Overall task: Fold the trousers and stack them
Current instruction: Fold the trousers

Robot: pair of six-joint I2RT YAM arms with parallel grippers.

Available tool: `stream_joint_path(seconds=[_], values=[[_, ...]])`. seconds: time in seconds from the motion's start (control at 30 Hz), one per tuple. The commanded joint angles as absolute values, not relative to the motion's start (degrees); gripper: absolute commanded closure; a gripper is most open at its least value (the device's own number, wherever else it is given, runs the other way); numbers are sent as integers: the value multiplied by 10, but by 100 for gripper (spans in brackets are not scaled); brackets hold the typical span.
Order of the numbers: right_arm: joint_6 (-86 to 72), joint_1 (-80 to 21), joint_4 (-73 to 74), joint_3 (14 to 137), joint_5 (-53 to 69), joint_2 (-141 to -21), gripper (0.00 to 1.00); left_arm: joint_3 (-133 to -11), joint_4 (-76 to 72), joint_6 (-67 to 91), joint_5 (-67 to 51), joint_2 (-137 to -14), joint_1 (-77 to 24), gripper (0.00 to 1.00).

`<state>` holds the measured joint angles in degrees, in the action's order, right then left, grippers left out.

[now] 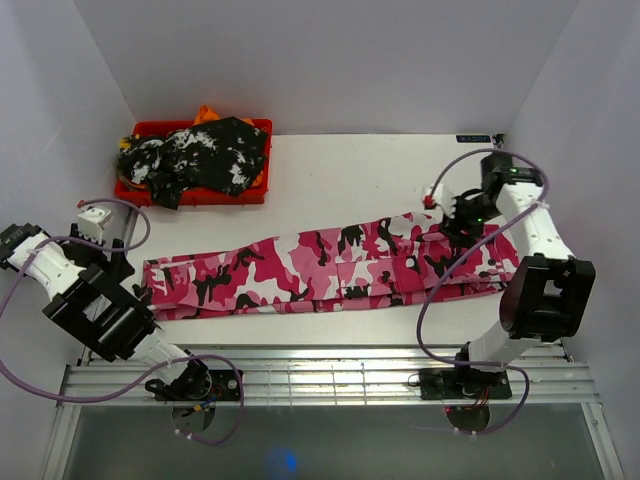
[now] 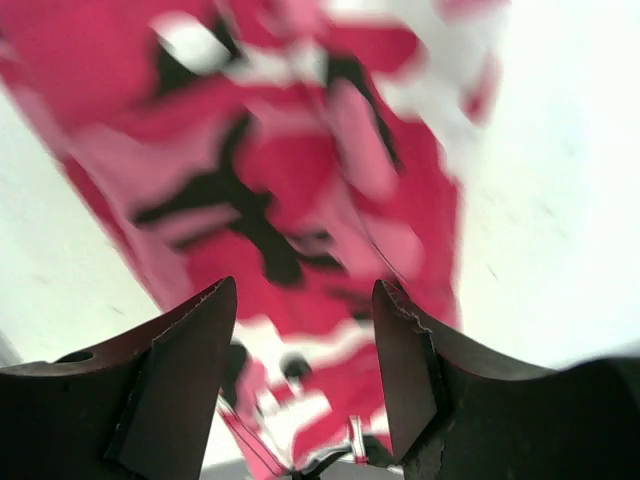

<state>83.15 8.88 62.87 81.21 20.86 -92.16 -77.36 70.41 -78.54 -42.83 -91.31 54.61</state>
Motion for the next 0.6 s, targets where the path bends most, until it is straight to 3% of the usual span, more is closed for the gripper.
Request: stream_joint_path(seconds=[0.0, 0.1, 0.33, 0.43, 0.47, 0.57], values=[[751, 15, 636, 763, 237, -894, 37, -775, 702, -680, -460, -899, 543, 2], [715, -52, 629, 765, 223, -901, 37, -742, 616, -605, -411, -875, 528, 2], [678, -100, 643, 806, 220, -972, 39, -742, 580, -519, -300, -927, 414, 2], [658, -105, 650, 823, 203, -1018, 45, -778, 595, -470, -286, -972, 379, 19], [653, -105, 650, 829, 199, -1030, 45, -795, 598, -461, -283, -981, 367, 33], [640, -105, 653, 850, 183, -1069, 47, -800, 604, -439, -262, -996, 351, 50]])
